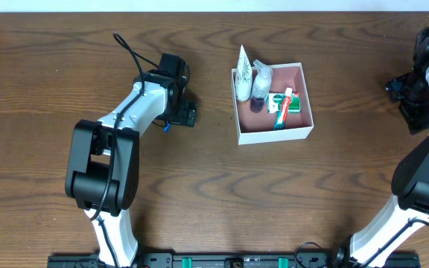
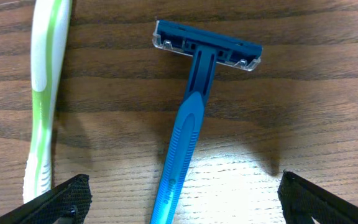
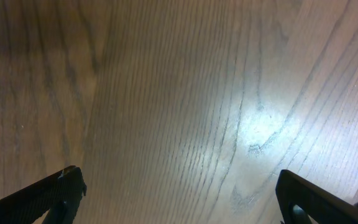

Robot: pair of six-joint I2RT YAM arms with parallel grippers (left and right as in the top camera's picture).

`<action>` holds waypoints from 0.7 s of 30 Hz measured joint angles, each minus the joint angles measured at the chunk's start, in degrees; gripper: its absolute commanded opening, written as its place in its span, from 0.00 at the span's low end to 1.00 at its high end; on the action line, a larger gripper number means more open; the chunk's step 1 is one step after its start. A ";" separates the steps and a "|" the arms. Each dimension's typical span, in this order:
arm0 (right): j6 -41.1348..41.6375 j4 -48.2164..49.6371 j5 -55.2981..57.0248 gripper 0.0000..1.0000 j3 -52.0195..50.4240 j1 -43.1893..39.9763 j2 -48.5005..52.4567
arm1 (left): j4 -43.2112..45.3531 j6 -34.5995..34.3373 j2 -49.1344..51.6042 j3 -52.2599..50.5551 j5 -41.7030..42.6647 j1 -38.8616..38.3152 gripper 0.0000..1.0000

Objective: Pack container
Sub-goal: 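Lower the left gripper over the blue razor handle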

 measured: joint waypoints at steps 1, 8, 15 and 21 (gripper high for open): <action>0.00 0.00 0.00 0.99 0.00 0.00 0.00 | 0.00 0.07 0.00 0.00 0.11 0.00 0.93; 0.00 0.00 0.00 0.99 0.00 0.00 0.00 | 0.02 0.09 0.00 0.00 0.33 0.00 0.93; 0.00 0.00 -0.02 0.99 0.00 0.00 0.00 | 0.24 0.09 0.00 0.00 0.74 0.00 0.93; -0.02 0.00 0.00 0.99 0.00 0.00 0.00 | 0.28 0.09 0.00 0.00 0.81 0.00 0.92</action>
